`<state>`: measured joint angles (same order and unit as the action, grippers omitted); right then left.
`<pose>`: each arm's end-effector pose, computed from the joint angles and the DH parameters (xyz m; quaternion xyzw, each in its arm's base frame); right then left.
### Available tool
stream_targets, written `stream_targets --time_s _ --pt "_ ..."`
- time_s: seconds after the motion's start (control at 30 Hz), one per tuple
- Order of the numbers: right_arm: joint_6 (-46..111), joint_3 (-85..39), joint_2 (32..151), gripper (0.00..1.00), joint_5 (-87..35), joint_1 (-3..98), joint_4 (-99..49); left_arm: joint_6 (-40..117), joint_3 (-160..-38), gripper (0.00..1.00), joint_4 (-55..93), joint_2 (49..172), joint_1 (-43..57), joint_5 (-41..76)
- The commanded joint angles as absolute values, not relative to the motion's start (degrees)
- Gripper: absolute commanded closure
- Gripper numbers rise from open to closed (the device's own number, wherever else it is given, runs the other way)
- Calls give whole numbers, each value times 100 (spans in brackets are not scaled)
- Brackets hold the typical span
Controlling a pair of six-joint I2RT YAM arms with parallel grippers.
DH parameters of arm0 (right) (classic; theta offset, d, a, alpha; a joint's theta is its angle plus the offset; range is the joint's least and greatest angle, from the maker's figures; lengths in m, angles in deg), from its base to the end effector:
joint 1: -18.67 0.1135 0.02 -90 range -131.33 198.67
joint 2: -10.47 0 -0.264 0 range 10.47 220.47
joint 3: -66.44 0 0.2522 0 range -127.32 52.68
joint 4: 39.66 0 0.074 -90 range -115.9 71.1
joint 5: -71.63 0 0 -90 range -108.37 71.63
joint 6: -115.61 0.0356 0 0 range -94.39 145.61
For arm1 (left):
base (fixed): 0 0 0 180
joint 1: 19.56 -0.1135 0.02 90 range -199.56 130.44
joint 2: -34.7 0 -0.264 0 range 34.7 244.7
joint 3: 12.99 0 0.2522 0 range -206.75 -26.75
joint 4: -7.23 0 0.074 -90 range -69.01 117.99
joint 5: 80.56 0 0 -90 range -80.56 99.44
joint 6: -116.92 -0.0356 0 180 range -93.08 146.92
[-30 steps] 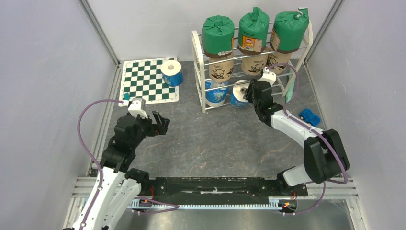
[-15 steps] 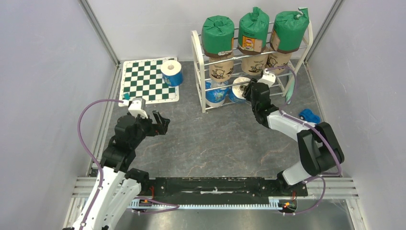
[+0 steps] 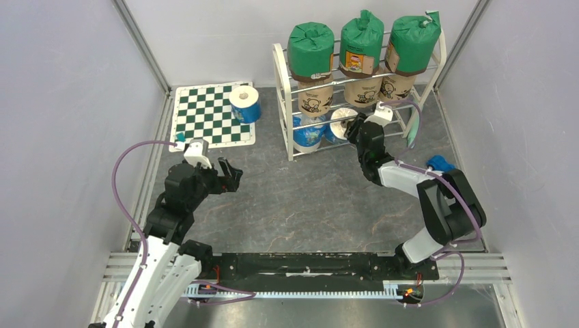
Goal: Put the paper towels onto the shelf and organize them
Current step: Place the paper towel on the shelf.
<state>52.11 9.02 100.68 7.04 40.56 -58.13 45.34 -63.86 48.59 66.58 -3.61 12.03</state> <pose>0.3173 0.1110 0.2147 0.1658 0.7643 0.0868 0.6171 0.1300 -0.0388 0.2933 -0.0053 0.8307 -0.1823 0.5260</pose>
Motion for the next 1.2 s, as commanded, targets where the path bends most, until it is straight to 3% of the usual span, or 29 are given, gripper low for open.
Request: stream_targets --time_s 0.0,0.43,0.73,1.17 --pt "5261 829 10133 81 763 4029 -6783 4274 -6338 6 4745 6691 -339 1234" --pt "5187 632 10501 76 725 4029 -7060 4266 -6337 7 4745 6730 -339 1234" --pt "5144 632 10547 57 605 4029 -7299 4266 -6335 7 4743 6757 -339 1252" --pt "5040 896 10413 42 544 4034 -7518 4257 -6336 7 4744 6759 -339 1260"
